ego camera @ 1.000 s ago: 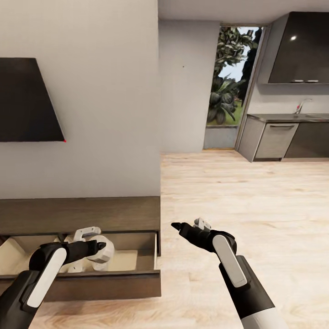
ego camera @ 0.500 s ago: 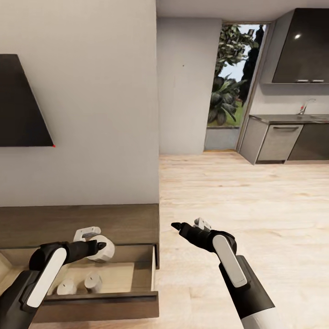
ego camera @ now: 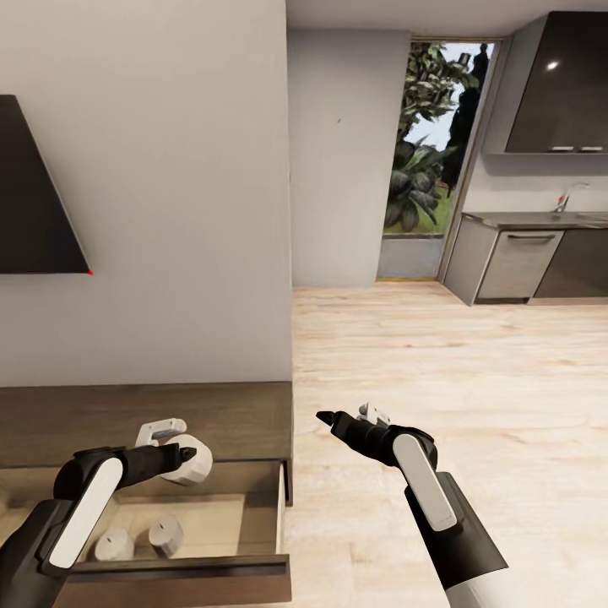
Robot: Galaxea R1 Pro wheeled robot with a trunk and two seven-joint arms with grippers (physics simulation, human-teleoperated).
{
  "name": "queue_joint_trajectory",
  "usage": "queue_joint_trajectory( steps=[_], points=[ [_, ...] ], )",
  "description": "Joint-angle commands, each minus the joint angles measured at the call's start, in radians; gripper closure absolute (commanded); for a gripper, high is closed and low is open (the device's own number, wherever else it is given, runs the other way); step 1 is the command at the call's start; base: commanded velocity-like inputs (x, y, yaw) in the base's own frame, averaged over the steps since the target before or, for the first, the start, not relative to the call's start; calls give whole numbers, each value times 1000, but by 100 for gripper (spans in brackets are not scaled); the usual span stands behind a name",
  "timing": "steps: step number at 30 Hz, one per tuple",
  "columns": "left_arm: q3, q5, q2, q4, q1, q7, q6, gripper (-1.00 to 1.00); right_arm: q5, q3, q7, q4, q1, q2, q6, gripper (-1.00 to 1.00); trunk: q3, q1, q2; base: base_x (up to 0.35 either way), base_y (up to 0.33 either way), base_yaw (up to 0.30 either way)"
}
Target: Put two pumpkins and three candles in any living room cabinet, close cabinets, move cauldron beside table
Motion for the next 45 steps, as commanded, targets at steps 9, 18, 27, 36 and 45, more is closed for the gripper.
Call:
queue_joint_trajectory(
  steps=[9, 18, 27, 36, 45],
  points=[
    [-3, 7, -1, 3, -1, 13, 0, 100, -6, 0, -10, -1, -1, 0, 1, -100, -29, 35, -64, 0, 0, 0],
    [-21, -3, -20, 79, -3, 78, -3, 100, 1, 2, -10, -3, -1, 0, 0, -100, -58, 69, -127, 0, 0, 0],
    [-43, -12, -89, 179, -9, 127, -28, 100, 2, 2, -10, -3, -1, 0, -1, -100, -86, 104, -190, 0, 0, 0],
    [-62, -9, -97, 208, -10, 129, -127, 100, 2, 3, -10, -7, -1, 0, -2, -100, -114, 138, -253, 0, 0, 0],
    [-108, -13, -117, 249, -10, 130, -214, 100, 2, 8, -10, -13, -1, 0, -2, -100, -142, 173, -316, 0, 0, 0]
  ],
)
